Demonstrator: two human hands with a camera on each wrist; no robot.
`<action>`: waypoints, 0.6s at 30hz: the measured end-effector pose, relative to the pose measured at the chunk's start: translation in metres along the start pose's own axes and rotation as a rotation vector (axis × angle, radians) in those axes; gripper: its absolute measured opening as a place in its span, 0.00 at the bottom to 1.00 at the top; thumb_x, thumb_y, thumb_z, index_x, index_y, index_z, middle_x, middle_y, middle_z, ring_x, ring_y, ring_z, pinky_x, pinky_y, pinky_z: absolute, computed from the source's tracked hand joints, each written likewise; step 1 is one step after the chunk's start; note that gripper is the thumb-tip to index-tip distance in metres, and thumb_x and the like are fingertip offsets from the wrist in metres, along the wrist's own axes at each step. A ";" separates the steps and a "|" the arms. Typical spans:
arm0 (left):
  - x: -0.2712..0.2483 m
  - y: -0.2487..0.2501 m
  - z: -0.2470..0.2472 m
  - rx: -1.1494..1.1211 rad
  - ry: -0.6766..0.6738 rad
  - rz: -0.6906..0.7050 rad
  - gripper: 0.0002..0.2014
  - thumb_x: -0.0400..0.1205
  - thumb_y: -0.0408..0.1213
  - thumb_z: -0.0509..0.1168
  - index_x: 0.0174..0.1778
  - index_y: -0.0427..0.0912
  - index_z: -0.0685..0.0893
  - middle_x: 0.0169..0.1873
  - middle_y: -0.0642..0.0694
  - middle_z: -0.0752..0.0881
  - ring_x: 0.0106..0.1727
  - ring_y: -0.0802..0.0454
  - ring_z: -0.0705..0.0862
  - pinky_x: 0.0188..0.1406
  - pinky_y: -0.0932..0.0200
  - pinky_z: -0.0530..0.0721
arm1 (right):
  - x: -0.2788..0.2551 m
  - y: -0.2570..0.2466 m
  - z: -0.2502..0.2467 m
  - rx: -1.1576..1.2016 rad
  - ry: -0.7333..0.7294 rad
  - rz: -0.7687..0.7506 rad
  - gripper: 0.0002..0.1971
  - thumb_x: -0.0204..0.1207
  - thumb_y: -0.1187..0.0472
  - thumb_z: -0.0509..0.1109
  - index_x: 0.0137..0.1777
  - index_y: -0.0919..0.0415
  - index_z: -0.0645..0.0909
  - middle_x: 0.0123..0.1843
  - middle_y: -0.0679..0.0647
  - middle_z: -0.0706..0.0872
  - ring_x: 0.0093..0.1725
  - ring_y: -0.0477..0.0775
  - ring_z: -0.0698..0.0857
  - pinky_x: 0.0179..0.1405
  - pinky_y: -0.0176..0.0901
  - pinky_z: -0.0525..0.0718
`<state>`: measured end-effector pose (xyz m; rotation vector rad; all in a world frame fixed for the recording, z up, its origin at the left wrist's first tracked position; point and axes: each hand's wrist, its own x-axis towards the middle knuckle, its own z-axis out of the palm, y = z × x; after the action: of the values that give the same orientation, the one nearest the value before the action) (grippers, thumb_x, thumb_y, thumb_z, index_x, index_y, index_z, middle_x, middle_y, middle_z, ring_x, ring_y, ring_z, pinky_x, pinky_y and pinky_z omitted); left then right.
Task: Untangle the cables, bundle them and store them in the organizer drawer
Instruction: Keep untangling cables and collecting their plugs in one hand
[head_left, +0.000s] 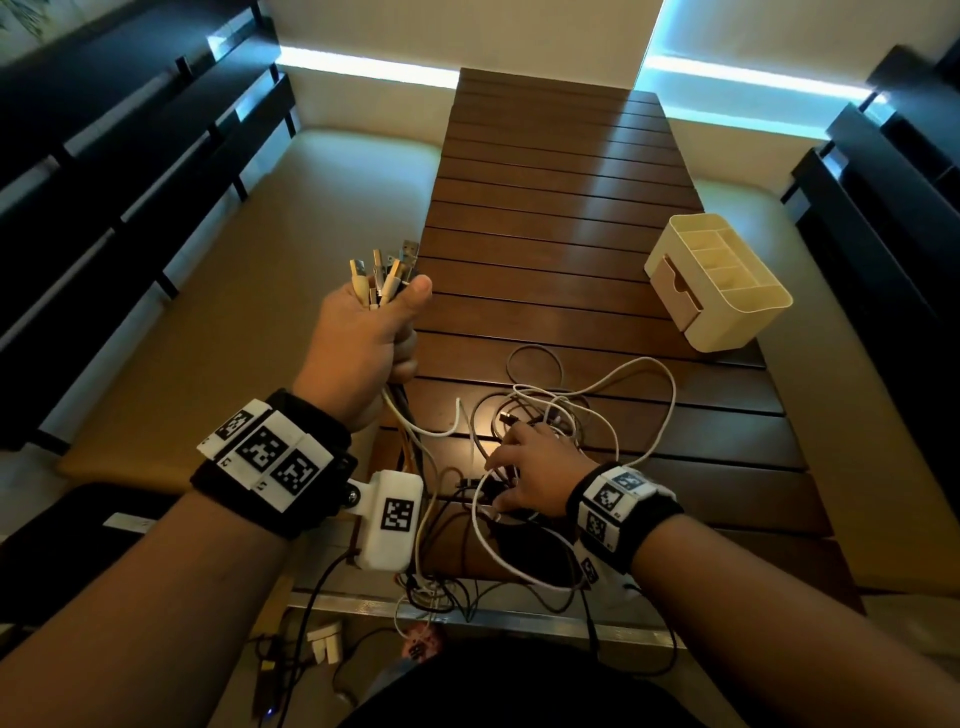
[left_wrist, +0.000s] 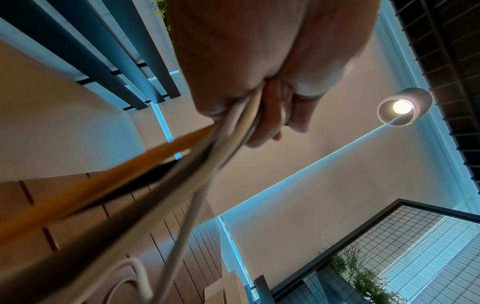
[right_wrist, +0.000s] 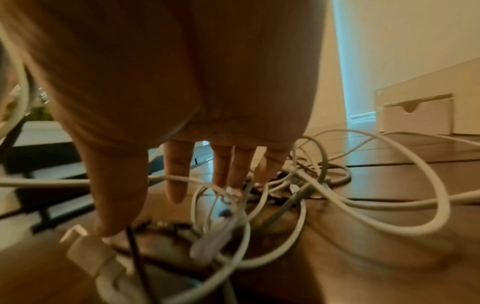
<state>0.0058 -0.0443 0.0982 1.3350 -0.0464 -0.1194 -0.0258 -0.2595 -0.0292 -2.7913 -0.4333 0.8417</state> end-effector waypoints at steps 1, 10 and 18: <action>0.000 0.000 0.000 -0.002 -0.002 -0.002 0.12 0.84 0.43 0.66 0.57 0.42 0.74 0.24 0.50 0.62 0.21 0.56 0.59 0.18 0.62 0.61 | 0.002 -0.002 0.005 -0.045 0.012 -0.011 0.25 0.72 0.36 0.73 0.69 0.39 0.79 0.71 0.48 0.70 0.74 0.57 0.64 0.74 0.65 0.66; 0.002 -0.001 -0.003 0.003 0.020 -0.007 0.10 0.85 0.42 0.65 0.57 0.42 0.75 0.23 0.51 0.62 0.20 0.56 0.58 0.19 0.63 0.61 | 0.005 -0.002 0.009 -0.136 0.152 -0.006 0.13 0.80 0.50 0.67 0.62 0.48 0.82 0.67 0.47 0.74 0.73 0.57 0.66 0.72 0.64 0.62; 0.005 -0.002 0.001 0.001 0.013 -0.014 0.10 0.86 0.42 0.65 0.57 0.41 0.75 0.23 0.51 0.63 0.20 0.56 0.59 0.18 0.63 0.62 | 0.009 0.002 0.011 -0.137 0.121 -0.025 0.21 0.79 0.48 0.67 0.73 0.41 0.76 0.69 0.47 0.74 0.74 0.58 0.64 0.72 0.66 0.59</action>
<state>0.0102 -0.0461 0.0963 1.3370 -0.0265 -0.1224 -0.0244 -0.2570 -0.0439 -2.9355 -0.5231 0.6559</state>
